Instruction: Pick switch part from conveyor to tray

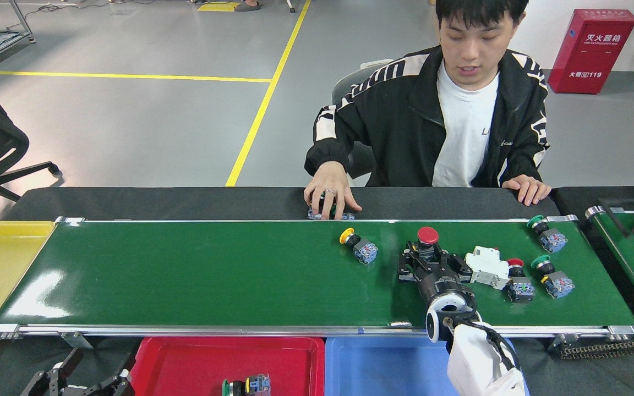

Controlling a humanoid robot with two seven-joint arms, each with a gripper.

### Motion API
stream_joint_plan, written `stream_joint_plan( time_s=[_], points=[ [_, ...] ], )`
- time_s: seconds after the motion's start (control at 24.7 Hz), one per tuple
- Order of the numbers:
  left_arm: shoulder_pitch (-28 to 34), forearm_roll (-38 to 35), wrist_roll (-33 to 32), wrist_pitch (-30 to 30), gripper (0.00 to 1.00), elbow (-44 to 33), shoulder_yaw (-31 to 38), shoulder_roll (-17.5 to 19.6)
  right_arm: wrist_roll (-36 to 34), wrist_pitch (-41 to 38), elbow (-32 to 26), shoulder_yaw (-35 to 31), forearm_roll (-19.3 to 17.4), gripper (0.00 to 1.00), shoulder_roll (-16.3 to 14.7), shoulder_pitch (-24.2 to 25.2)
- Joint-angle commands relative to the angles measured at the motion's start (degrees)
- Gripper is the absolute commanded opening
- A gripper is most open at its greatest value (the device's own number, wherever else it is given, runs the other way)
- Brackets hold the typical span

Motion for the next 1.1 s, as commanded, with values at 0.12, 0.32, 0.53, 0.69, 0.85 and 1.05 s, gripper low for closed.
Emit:
stream_joint_plan(
  time_s=[0.12,0.32,0.53,0.69,0.85,1.05],
  points=[
    [-1.13,-0.42,0.05,-0.02,1.00,-0.74,-0.62,0.35,1.90,-4.55,-18.04,5.51,-0.17,0.09,-0.01,7.05],
    [-7.10,-7.28,-0.04,2.96,1.00,-0.12,-8.62,-0.61,4.54,-14.04,-26.92,12.98,0.01,0.09,3.68,14.61],
    [-13.17,-9.39,-1.18,11.14,1.00,1.02,-20.84,-0.88,4.71,-14.13,-27.09,19.39,0.01,1.00,4.47,17.25],
    [-16.51,-9.39,-2.15,13.16,1.00,2.78,-24.00,-0.70,4.89,-13.87,-27.79,19.66,0.01,1.00,4.38,17.95],
    [-16.95,-9.65,-2.15,13.33,1.00,4.54,-24.53,-0.53,4.89,-13.87,-28.23,19.48,0.01,1.00,4.56,17.78],
    [-20.02,-17.56,-2.33,17.90,1.00,9.19,-28.92,-4.83,4.71,-5.70,-32.80,10.08,0.44,1.00,4.29,16.55]
  ],
)
